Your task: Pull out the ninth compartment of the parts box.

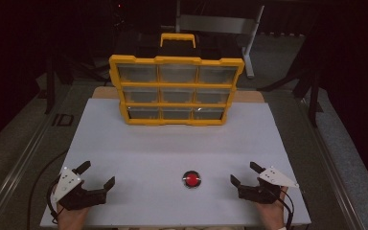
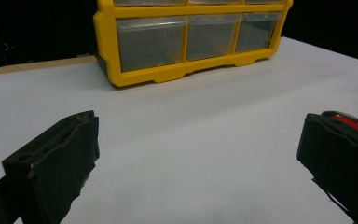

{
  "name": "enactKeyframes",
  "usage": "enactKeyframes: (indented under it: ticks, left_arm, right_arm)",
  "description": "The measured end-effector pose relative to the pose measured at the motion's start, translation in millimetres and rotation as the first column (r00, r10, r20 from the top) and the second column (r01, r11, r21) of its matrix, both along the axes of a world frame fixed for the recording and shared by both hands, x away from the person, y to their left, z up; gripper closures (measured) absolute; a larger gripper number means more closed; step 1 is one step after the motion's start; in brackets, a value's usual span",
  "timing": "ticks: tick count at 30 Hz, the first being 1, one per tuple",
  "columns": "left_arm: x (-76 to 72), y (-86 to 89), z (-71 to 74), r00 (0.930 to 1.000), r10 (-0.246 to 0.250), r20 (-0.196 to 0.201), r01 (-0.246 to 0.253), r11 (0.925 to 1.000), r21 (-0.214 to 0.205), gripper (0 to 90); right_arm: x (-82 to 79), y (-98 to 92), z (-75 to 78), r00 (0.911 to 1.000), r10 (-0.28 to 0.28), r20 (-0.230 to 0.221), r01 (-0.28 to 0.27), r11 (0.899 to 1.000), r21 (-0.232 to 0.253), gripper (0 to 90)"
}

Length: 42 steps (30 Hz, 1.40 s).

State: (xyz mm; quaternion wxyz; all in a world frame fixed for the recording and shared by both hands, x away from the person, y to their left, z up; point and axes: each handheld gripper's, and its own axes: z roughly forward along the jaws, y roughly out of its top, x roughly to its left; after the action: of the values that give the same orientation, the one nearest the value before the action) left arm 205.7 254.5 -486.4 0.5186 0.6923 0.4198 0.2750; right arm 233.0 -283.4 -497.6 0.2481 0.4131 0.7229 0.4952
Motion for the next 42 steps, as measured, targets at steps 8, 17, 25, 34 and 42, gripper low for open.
enactKeyframes:
  ticks: [8,17,25,34,42]
  left_arm:
    - [-0.1,0.1,-2.0,1.0,0.008,0.0,-0.008,1.0,0.005,0.0]
    - [-0.2,-2.8,-2.4,0.9999,0.015,0.001,-0.015,0.9995,0.029,0.0]
    - [-0.9,-7.2,-3.3,0.9998,0.017,0.003,-0.017,0.9989,0.044,0.0]
    - [-0.6,-8.0,-3.4,0.9998,0.019,-0.001,-0.019,0.9989,0.043,0.0]
    - [-0.5,-8.0,-3.4,0.9998,0.022,0.0,-0.022,0.9988,0.044,0.0]
  right_arm:
    - [-1.6,3.6,0.2,1.0,0.004,0.001,-0.004,1.0,-0.005,8.7]
    - [-0.2,3.6,0.6,1.0,-0.004,-0.006,0.004,1.0,-0.003,8.8]
    - [1.6,9.5,4.5,0.9999,-0.008,-0.014,0.008,1.0,-0.018,8.7]
    - [5.9,15.8,10.7,0.9997,-0.005,-0.023,0.004,0.999,-0.048,8.7]
    - [9.6,21.1,17.4,0.9995,0.001,-0.031,-0.003,0.998,-0.063,8.8]
